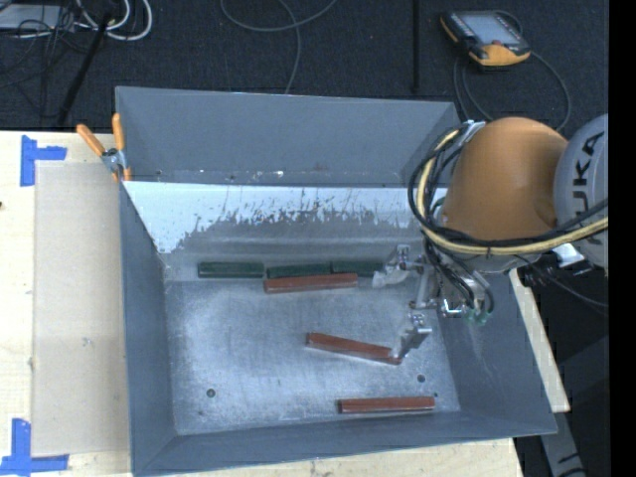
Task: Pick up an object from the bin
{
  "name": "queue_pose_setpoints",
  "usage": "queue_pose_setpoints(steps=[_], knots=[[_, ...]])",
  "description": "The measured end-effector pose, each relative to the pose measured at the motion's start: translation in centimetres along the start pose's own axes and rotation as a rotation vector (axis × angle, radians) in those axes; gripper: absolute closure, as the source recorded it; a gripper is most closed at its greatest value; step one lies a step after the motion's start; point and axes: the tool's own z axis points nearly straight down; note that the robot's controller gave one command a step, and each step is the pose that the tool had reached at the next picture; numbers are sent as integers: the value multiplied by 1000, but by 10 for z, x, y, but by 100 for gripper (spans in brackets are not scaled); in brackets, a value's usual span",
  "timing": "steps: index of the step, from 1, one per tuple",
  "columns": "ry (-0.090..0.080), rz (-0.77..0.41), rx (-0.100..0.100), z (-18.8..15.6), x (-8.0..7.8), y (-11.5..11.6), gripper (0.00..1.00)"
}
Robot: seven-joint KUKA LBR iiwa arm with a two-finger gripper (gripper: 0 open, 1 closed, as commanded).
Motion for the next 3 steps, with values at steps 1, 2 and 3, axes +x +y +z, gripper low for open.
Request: queue_pose_setpoints(steps=[1,2,3], knots=[[-8,0,0,-4,-2,0,0],[-16,-25,1,37,2,0,0],[-20,50,-1,130,-22,6,100]])
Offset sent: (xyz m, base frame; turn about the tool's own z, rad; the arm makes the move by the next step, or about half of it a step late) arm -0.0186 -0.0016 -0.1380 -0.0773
